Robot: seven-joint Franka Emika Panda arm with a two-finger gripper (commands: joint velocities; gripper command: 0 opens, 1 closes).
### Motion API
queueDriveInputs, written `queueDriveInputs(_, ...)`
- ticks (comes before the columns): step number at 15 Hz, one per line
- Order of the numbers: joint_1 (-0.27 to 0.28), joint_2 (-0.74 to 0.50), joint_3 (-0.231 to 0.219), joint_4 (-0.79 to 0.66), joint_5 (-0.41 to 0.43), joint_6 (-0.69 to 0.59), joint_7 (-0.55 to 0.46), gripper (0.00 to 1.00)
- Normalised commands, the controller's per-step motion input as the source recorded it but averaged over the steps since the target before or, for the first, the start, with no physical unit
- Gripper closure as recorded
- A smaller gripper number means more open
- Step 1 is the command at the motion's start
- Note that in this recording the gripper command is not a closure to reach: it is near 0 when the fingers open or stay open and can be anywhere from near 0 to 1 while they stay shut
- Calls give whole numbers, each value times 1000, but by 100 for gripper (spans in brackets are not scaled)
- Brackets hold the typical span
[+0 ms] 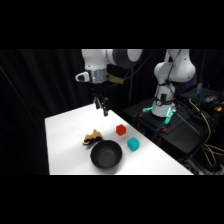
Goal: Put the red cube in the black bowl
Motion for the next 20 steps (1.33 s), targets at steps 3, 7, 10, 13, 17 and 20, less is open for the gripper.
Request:
queueDriveInputs(3,-18,-26,16,-24,12,4,9,0)
queueDriveInputs(7,-24,-204,8,-232,13,111,37,0)
queueDriveInputs(10,-44,-406,-13,-444,29,233,13,0)
queueDriveInputs(13,-67,-437,-39,-534,51,332,-47,0)
queueDriveInputs(17,-70,-310,-62,-520,146,397,-136,0)
queueDriveInputs(20,-25,-137,-31,-427,228,457,-192,0)
